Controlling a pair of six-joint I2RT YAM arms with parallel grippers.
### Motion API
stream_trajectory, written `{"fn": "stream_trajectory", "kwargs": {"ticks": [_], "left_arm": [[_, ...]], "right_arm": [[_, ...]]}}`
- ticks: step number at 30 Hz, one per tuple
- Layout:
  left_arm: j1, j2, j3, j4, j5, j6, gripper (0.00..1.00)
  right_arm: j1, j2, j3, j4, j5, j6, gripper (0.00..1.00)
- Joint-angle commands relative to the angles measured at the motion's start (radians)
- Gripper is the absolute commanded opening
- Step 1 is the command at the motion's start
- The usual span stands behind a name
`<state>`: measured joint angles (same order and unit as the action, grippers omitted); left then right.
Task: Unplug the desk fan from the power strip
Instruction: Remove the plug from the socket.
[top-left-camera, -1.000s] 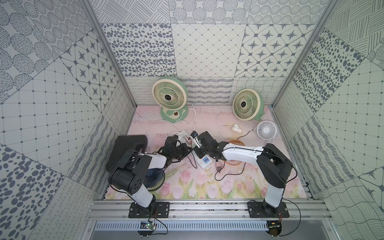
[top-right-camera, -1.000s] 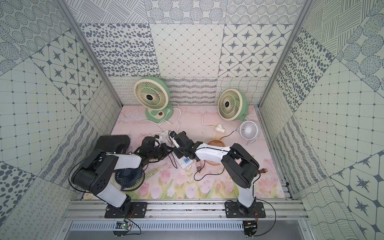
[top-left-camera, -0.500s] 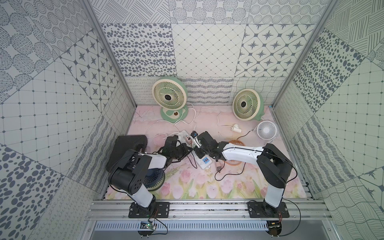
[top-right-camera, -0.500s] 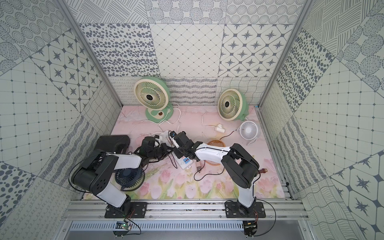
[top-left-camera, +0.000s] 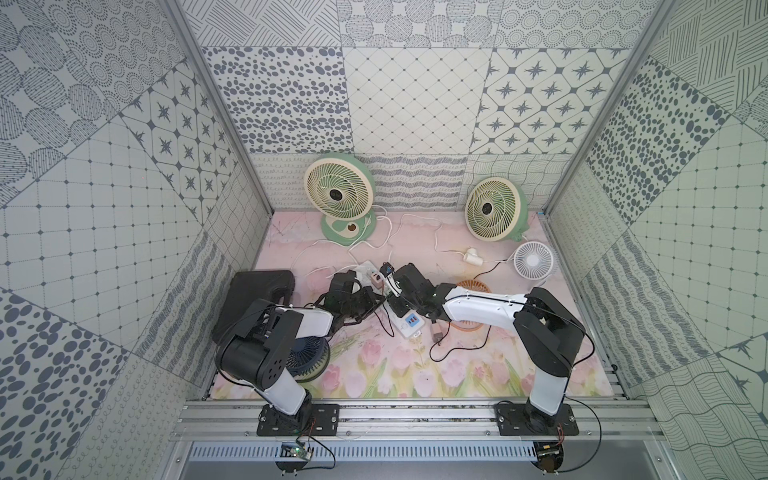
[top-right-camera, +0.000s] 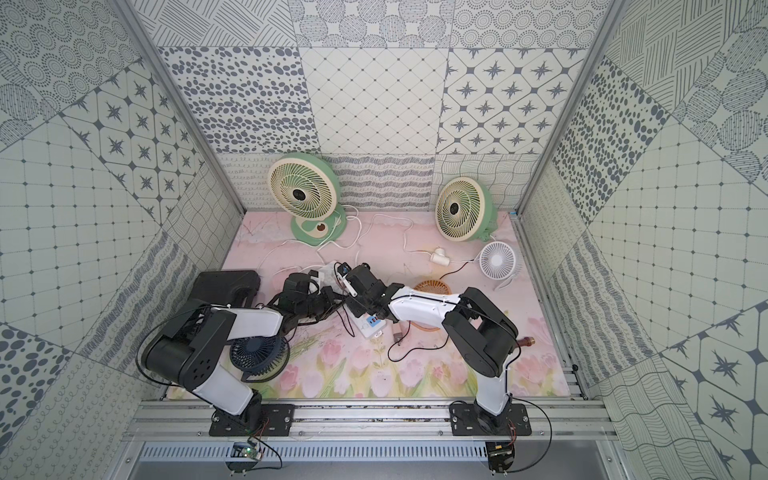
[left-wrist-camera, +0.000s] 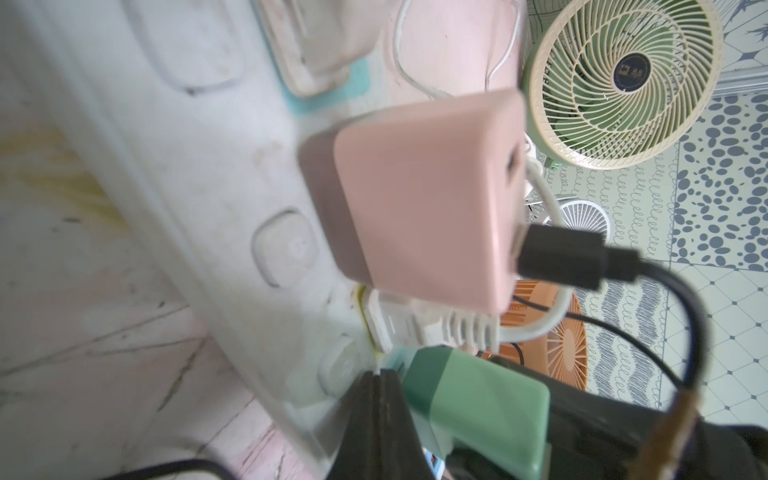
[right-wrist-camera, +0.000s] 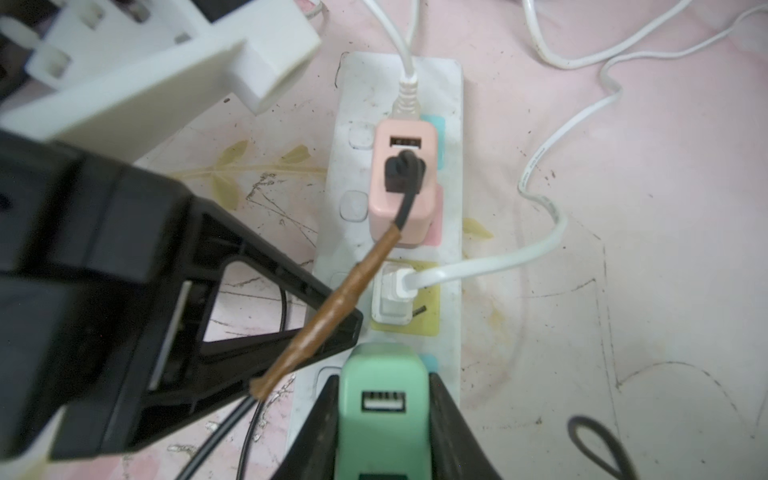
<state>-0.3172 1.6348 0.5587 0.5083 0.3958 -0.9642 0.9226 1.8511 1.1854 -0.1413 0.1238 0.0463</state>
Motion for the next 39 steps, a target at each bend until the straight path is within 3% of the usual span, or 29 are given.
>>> {"fn": "stream_trajectory", "kwargs": {"ticks": [1, 7, 18, 26, 34, 39], "left_arm": [[0.01, 0.004, 0.007, -0.123, -0.029, 0.027, 0.0], [0.01, -0.001, 0.002, -0.126, -0.032, 0.029, 0.0], [0.012, 0.003, 0.004, -0.125, -0.032, 0.026, 0.0], [0.01, -0.001, 0.0, -0.125, -0.036, 0.029, 0.0], [0.01, 0.003, -0.001, -0.121, -0.034, 0.027, 0.0], [0.011, -0.002, -0.004, -0.122, -0.036, 0.028, 0.0]], "right_arm": [[0.005, -0.005, 0.034, 0.026, 0.034, -0.029, 0.11], [-0.051, -0.039, -0.011, 0.084, -0.083, 0.047, 0.11], [0.024, 0.003, 0.044, 0.02, 0.052, -0.07, 0.12], [-0.018, -0.019, 0.015, 0.054, -0.067, -0.004, 0.12], [0.031, -0.008, 0.039, 0.028, 0.03, -0.076, 0.12], [-0.036, -0.039, 0.007, 0.059, -0.063, 0.014, 0.12]]}}
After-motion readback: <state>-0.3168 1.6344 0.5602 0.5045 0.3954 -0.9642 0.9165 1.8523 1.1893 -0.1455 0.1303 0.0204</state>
